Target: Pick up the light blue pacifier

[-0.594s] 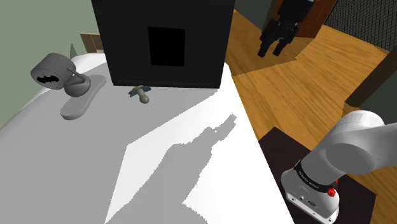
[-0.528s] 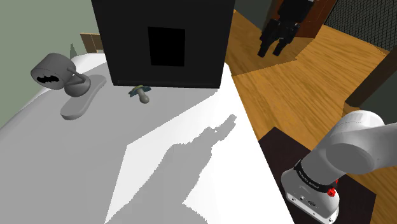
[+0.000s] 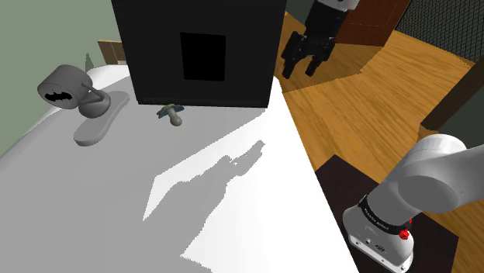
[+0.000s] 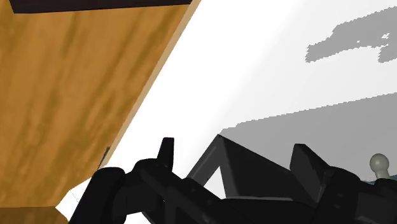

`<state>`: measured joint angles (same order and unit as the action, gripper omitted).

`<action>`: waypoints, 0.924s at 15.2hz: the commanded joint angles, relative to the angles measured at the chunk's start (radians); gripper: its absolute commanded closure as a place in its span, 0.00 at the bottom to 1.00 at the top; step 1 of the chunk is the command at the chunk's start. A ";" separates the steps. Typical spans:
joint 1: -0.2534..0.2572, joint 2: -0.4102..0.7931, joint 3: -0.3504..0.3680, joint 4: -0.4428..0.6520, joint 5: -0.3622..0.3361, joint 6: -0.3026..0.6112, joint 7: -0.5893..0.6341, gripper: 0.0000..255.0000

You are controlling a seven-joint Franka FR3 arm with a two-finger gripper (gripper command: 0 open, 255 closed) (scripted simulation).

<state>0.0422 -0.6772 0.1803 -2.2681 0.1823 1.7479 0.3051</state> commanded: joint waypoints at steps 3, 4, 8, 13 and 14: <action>0.003 0.083 0.097 0.032 0.012 0.079 0.110 0.00; 0.002 0.107 0.121 0.045 0.011 0.097 0.138 0.00; -0.008 0.215 0.220 0.110 -0.010 0.162 0.256 0.00; -0.030 0.379 0.346 0.224 -0.088 0.226 0.422 0.00; -0.034 0.416 0.371 0.251 -0.112 0.235 0.458 0.00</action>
<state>0.0129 -0.3046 0.5198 -2.0499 0.0957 1.9719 0.7181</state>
